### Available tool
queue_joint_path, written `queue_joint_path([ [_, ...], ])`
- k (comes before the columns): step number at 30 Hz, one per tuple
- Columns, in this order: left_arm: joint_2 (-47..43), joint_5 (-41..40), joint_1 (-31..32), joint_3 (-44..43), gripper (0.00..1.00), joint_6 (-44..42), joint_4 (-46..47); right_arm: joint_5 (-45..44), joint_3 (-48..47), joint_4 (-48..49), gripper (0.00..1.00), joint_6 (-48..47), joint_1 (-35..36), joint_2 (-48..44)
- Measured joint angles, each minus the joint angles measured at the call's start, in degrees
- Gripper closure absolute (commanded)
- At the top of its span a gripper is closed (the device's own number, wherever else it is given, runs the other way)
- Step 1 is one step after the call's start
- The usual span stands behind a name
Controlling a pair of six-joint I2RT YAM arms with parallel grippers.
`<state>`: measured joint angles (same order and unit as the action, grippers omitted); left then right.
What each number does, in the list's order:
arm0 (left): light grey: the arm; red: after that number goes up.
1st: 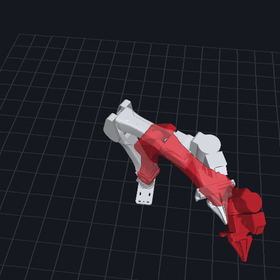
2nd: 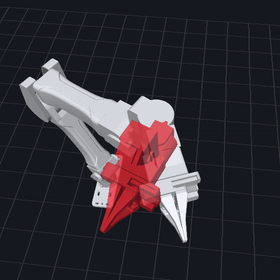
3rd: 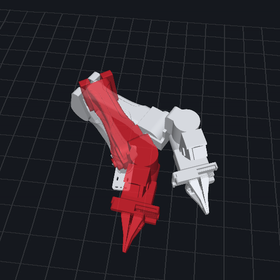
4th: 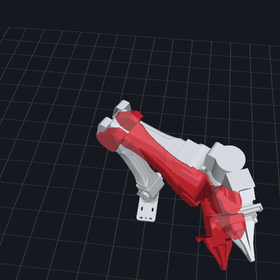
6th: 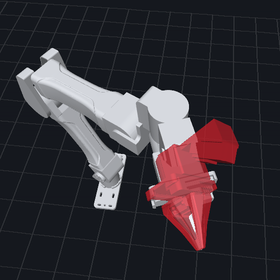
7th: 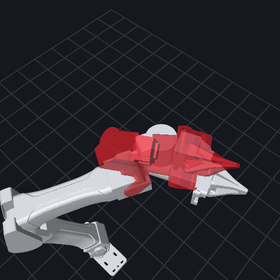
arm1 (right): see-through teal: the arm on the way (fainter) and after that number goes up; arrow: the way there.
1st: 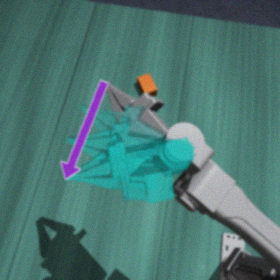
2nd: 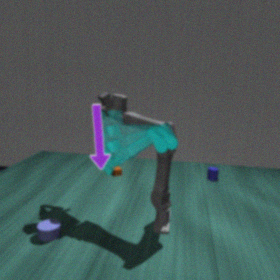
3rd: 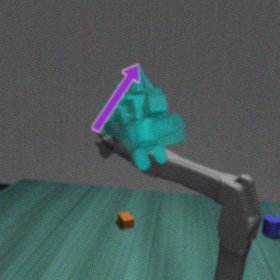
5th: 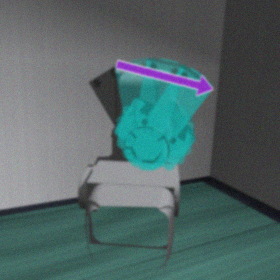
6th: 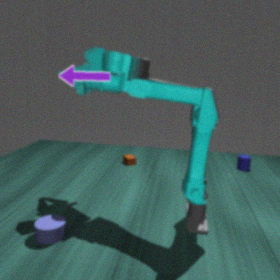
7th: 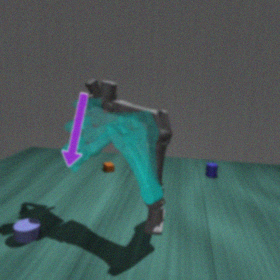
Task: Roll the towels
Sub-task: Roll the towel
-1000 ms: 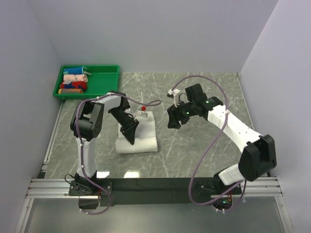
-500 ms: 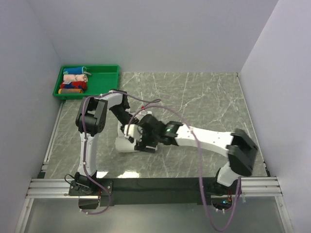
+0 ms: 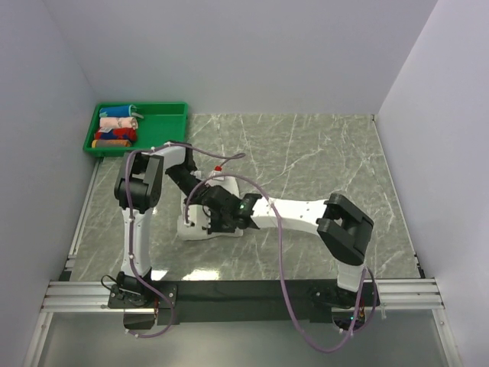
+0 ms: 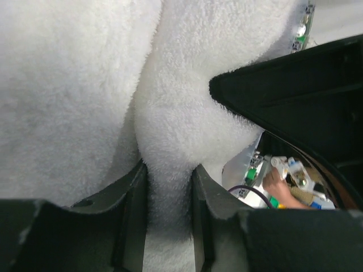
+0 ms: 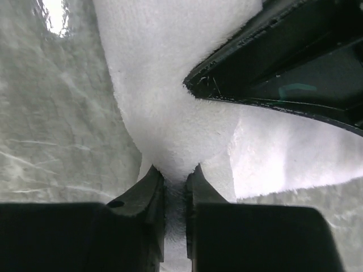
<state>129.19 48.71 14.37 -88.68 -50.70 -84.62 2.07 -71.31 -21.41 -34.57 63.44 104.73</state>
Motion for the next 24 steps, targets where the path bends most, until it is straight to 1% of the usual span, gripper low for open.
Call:
queue_joint_path([
  [2, -0.39, 0.13, -1.07, 0.31, 0.59, 0.22, 0.50, 3.96, -2.36, -1.99, 1.00, 0.48, -1.79, 1.42],
  [5, -1.25, 1.22, -3.85, 0.26, 0.56, 0.74, 2.08, 10.45, -6.01, -4.76, 1.00, 1.77, -4.83, 3.61],
  [8, -3.21, 2.19, -8.24, -0.37, 0.55, 0.83, 4.33, 17.27, -11.32, -8.35, 1.00, 3.06, -7.85, 7.39],
  [12, -6.67, 1.51, -17.38, -3.74, 0.53, 0.48, 9.70, 28.02, -21.11, -16.76, 1.00, 4.66, -11.85, 14.58],
  [15, -11.21, 1.40, -24.17, -4.20, 0.52, 0.37, 12.61, 35.06, -25.49, -20.50, 1.00, 6.25, -14.67, 18.23],
  [16, -12.22, 1.42, -25.24, -4.17, 0.52, 0.37, 12.92, 37.55, -26.49, -21.46, 1.00, 6.71, -15.63, 19.34],
  [17, -15.72, 1.46, -27.52, -3.17, 0.51, 0.00, 14.25, 40.04, -27.43, -22.40, 1.00, 7.30, -16.50, 20.39],
  [18, -18.32, 1.38, -28.44, -1.77, 0.49, -0.68, 14.97, 42.99, -28.48, -23.54, 1.00, 7.96, -17.14, 21.79],
  [19, -22.25, 1.38, -29.05, 0.79, 0.45, -1.49, 15.72, 45.00, -29.31, -24.52, 1.00, 8.33, -17.94, 22.77],
  [21, -29.27, 0.92, -28.81, 6.97, 0.43, -3.37, 17.18, 49.31, -31.76, -27.74, 1.00, 9.01, -18.95, 25.49],
  [24, -41.51, -0.72, -26.36, 18.49, 0.39, -6.43, 19.34, 56.52, -37.29, -34.84, 1.00, 9.11, -19.96, 31.41],
])
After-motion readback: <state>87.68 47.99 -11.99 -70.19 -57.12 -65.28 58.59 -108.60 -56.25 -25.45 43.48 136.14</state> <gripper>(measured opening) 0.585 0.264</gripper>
